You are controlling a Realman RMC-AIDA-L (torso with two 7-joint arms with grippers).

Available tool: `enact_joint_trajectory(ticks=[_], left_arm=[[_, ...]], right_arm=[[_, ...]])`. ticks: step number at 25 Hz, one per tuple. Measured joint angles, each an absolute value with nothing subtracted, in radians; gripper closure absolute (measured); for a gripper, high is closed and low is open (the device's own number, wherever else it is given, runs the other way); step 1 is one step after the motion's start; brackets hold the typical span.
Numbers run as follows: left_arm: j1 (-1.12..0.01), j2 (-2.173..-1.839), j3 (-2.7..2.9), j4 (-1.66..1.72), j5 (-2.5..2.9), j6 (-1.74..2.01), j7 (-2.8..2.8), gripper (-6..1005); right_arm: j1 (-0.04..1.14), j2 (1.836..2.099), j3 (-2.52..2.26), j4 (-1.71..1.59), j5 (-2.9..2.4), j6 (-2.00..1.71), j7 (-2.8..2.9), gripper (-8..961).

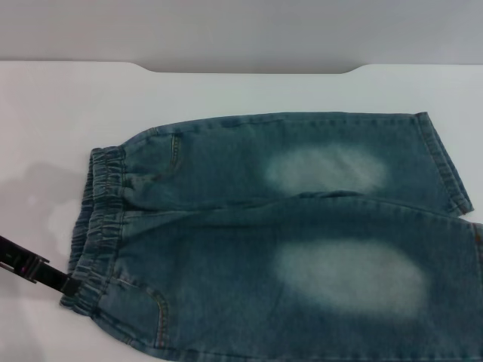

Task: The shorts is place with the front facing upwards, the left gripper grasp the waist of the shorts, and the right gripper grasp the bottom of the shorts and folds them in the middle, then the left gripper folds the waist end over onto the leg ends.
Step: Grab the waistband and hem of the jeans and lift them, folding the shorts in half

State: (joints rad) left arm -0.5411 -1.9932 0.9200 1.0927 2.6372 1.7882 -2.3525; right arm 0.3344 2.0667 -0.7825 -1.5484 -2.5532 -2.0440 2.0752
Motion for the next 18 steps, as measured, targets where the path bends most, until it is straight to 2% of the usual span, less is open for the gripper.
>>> enact_joint_trajectory(ticks=[18], left_arm=[[-0.563, -2.001, 0.922, 1.081, 2.637, 1.818, -2.337, 432]], right_arm=[[0.35, 2.055, -0.79, -1.506, -2.557, -2.026, 2.072, 430]])
